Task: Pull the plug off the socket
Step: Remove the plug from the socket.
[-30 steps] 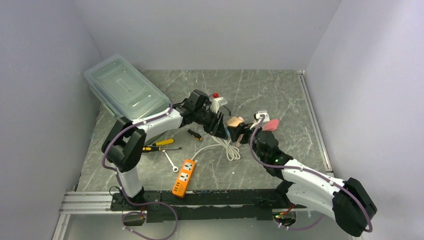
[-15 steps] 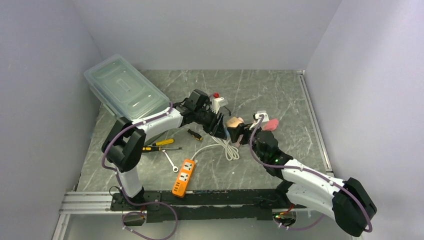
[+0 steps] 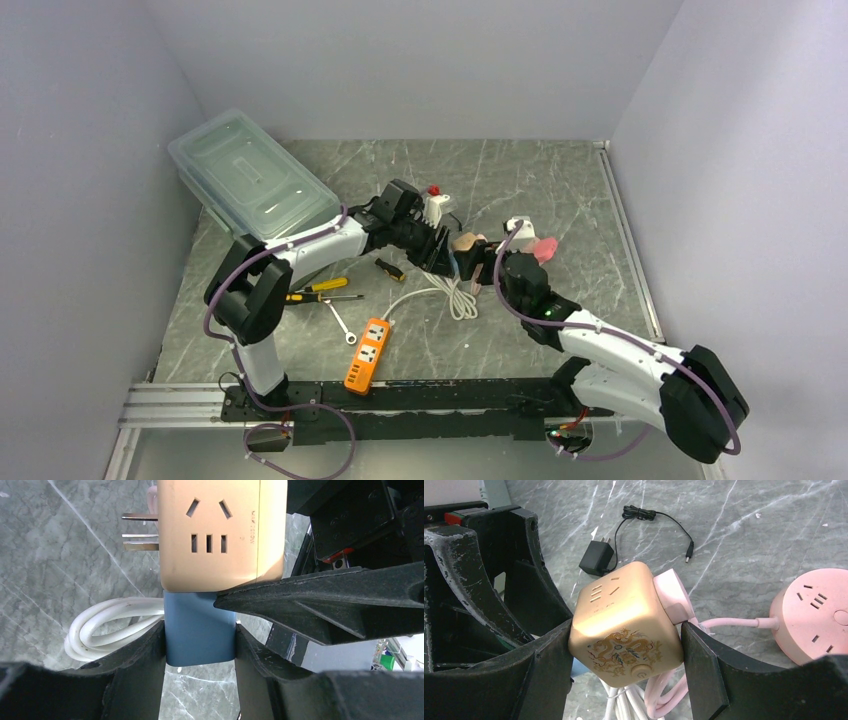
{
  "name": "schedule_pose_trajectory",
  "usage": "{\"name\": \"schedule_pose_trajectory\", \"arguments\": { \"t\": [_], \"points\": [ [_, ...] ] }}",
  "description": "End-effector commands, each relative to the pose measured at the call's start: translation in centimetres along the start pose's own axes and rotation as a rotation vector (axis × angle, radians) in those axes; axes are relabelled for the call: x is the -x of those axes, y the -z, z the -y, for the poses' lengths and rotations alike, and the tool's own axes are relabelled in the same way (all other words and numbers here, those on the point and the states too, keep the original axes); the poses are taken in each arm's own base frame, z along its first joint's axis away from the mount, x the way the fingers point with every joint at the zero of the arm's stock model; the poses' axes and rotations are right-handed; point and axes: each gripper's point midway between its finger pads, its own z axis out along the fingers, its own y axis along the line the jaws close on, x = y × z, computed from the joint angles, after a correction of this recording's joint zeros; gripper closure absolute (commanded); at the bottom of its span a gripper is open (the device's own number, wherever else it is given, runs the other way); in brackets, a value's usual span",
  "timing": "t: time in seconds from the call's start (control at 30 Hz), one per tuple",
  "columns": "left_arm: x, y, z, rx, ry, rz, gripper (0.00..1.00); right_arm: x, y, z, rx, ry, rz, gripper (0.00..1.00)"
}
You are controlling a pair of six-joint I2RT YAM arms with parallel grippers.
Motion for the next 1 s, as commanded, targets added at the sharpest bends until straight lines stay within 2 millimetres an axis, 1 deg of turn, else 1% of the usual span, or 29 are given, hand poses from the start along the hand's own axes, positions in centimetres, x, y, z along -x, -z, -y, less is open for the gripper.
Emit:
{"name": "schedule_pose_trajectory", "arguments": {
  "t": [0.0,0.13,0.2,0.27,0.4,0.47,0.53,0.63,0.67,0.87,0.97],
  "points": [
    [0.6,0.7,0.2,0.008,-0.026,-0.016,1.0,4.4,0.3,0.3,-0.002,-0.005,0.171,1.0],
    [1.1,1.5,-1.0,0.03,-0.009,-0.003,1.0,5.7,1.9,-1.8,0.146,0.019,0.248,1.0],
    [1.4,1.9,-1.6,0.041,0.001,0.01,1.0,5.7,2.2,-2.4,0.185,0.031,0.255,1.0],
    [1.5,2.2,-2.4,0.072,0.017,0.015,1.0,5.8,2.5,-3.0,0.221,0.042,0.256,1.0],
    [1.3,2.0,-3.0,0.078,0.039,0.0,1.0,5.6,2.3,-3.4,0.237,0.039,0.245,1.0],
    [1.3,2.0,-3.1,0.083,0.041,-0.003,1.0,5.5,2.1,-3.0,0.21,0.027,0.239,1.0],
    [1.3,2.0,-3.1,0.083,0.038,-0.001,1.0,5.7,1.6,-1.6,0.119,0.002,0.234,1.0],
    [1.5,2.0,-2.4,0.063,0.023,0.014,1.0,5.1,0.9,0.3,-0.002,-0.023,0.196,1.0],
    [1.4,1.9,-2.3,0.069,0.019,0.013,1.0,5.0,0.7,0.6,-0.027,-0.026,0.189,1.0],
    [0.3,0.6,-1.2,0.08,-0.017,-0.024,1.0,4.1,-0.1,2.0,-0.126,-0.043,0.14,1.0],
    [0.1,0.4,-1.0,0.078,-0.025,-0.035,1.0,3.9,-0.3,2.3,-0.142,-0.046,0.129,1.0]
  ]
}}
